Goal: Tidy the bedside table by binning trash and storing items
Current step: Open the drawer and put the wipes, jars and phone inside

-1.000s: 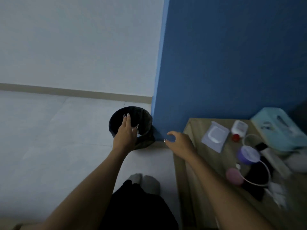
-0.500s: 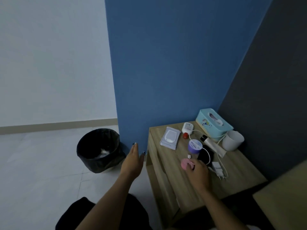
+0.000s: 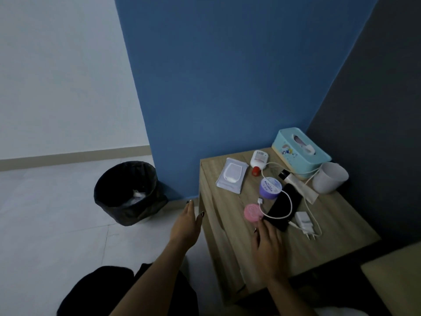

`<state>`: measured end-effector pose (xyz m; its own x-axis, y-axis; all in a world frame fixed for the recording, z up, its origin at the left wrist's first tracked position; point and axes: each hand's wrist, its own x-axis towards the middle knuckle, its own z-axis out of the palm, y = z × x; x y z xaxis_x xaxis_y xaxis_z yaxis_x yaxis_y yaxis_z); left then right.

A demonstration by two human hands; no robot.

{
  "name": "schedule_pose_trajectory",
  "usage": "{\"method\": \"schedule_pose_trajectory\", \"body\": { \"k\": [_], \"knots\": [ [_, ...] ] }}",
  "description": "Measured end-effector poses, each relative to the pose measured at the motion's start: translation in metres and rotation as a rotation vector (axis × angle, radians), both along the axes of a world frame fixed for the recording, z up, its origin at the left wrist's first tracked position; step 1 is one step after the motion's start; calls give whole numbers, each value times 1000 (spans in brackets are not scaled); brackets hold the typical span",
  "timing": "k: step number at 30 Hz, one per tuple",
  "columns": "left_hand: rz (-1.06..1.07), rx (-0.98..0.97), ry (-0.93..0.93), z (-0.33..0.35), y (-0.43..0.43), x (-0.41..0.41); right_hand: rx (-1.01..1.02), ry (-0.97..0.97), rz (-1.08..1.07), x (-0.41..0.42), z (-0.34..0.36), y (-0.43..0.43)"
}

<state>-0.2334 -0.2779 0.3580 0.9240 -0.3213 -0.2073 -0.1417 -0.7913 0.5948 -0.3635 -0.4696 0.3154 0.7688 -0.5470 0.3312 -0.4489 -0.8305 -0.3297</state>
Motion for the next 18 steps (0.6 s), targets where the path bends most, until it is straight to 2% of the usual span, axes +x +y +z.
{"method": "schedule_pose_trajectory", "body": {
  "k": [10,18],
  "knots": [
    [-47,9,54,-32,-39,10,135,-49,8,1,-1,4],
    [-60,21,110,-64,-58,32,6,-55,12,10,-19,-1]
  ]
}}
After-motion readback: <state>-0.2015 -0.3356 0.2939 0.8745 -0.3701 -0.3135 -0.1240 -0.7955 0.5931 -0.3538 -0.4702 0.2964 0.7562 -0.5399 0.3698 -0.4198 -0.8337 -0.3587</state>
